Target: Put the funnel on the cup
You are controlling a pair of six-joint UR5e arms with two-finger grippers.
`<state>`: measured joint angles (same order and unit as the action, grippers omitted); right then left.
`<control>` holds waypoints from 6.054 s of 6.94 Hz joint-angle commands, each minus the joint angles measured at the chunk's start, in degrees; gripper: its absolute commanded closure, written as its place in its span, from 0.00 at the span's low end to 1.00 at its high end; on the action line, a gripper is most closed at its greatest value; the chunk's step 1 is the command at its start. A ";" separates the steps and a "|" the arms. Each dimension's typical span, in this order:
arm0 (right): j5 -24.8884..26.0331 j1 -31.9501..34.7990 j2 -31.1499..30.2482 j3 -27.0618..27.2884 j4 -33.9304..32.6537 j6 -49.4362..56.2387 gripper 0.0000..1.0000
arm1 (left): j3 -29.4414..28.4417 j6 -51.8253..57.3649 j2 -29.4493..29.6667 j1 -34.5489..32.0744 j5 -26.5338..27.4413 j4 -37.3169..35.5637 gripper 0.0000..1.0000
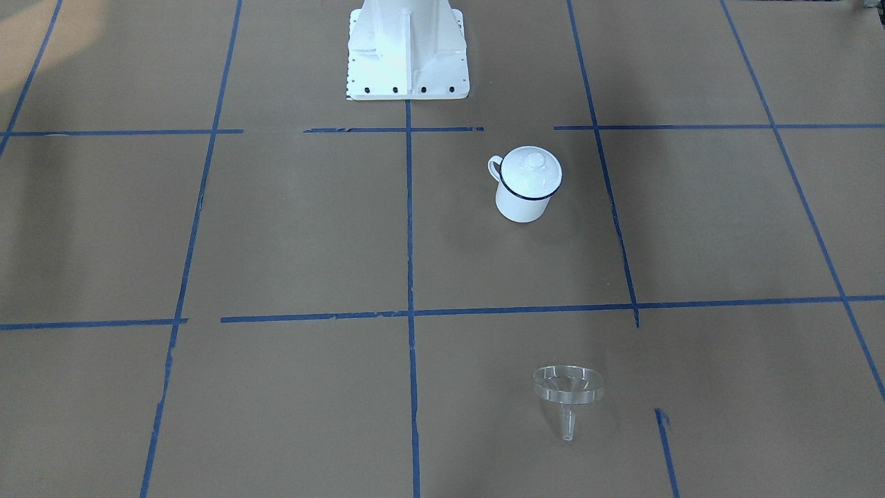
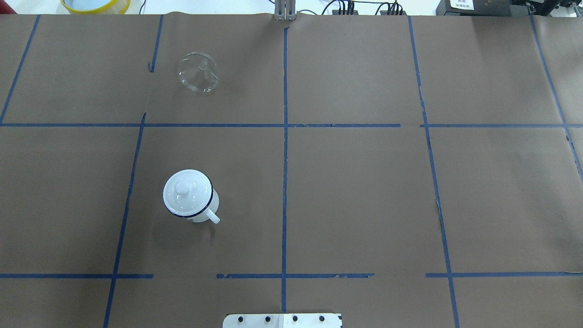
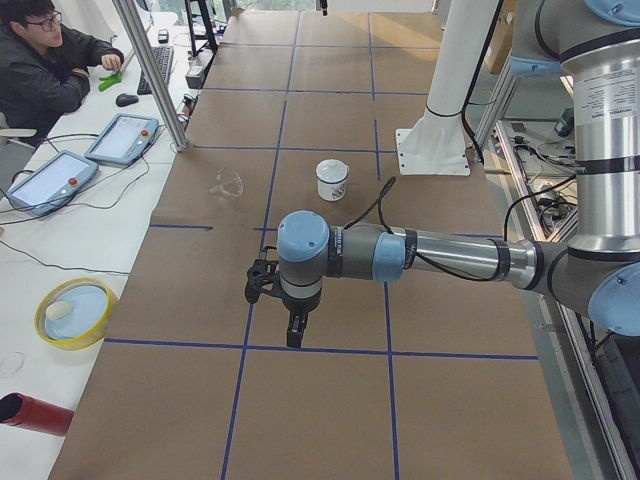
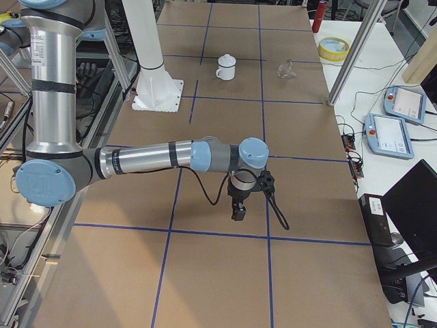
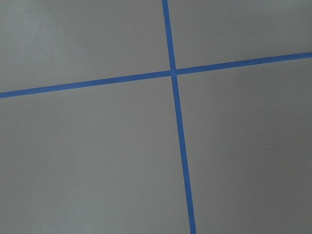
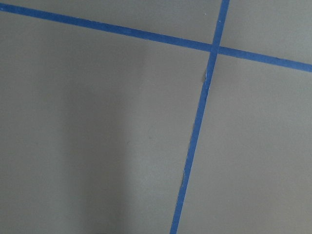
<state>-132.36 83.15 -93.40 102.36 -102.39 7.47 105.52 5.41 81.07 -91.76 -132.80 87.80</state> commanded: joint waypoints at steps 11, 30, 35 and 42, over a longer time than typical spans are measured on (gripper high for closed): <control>0.00 0.00 -0.03 0.03 0.00 0.00 0.00 | -0.58 -14.61 9.55 4.27 -0.78 21.68 0.00; 0.00 0.00 -0.03 0.03 0.00 0.00 0.00 | 9.27 -84.51 32.76 58.97 21.97 -1.93 0.08; 0.00 0.00 -0.03 -0.05 0.00 0.00 0.00 | 11.19 -84.51 32.75 59.15 21.97 -4.47 0.66; 0.00 0.00 -0.03 0.03 0.00 0.00 0.00 | 21.00 -78.75 28.31 57.22 21.88 -7.56 1.00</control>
<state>-132.36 83.15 -93.38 102.35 -102.40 7.47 122.48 -77.16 112.48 -33.85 -110.90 80.25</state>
